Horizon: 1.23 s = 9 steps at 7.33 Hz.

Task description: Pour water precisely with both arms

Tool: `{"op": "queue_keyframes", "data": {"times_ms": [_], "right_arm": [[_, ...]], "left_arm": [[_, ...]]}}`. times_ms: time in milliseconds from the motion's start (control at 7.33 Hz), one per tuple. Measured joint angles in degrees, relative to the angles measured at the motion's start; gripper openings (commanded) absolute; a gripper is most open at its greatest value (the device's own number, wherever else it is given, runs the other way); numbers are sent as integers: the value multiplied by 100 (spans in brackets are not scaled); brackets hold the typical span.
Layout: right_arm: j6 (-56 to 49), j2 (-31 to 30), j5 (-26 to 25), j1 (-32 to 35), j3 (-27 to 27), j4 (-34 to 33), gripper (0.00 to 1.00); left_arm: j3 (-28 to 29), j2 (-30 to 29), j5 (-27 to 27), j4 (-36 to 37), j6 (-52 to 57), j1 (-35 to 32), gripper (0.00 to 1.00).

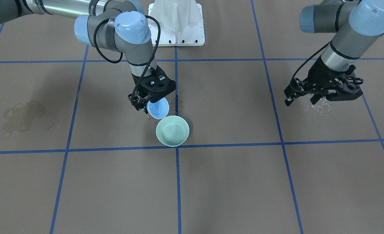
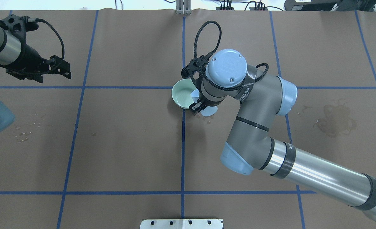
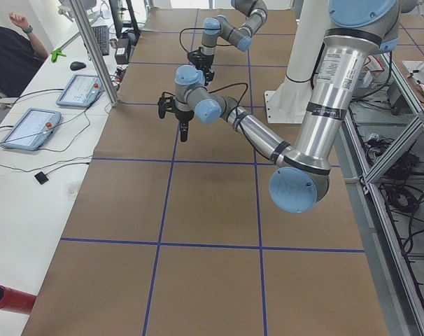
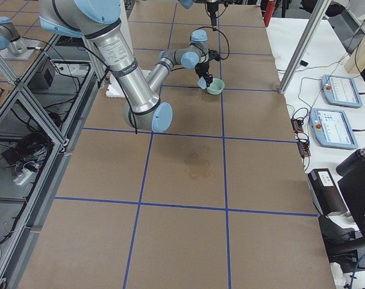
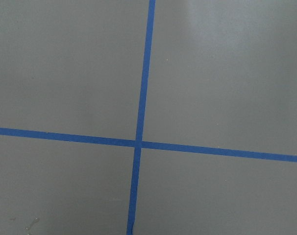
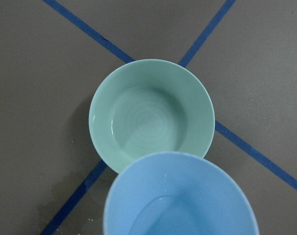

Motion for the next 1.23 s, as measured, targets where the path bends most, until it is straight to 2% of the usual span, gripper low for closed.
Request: {"op": "queue_keyframes", "data": {"times_ms": [409, 819, 1228], "right_arm": [[-168, 302, 191, 19, -462, -374, 0], [-605, 894, 285, 20, -918, -1194, 0], [-905, 1151, 274, 20, -1213, -1630, 0]], "left_arm": [[2, 7, 7, 0, 0, 0, 100], [-11, 40, 13, -1, 0, -4, 100], [-24, 53, 16, 0, 0, -6, 100]]}}
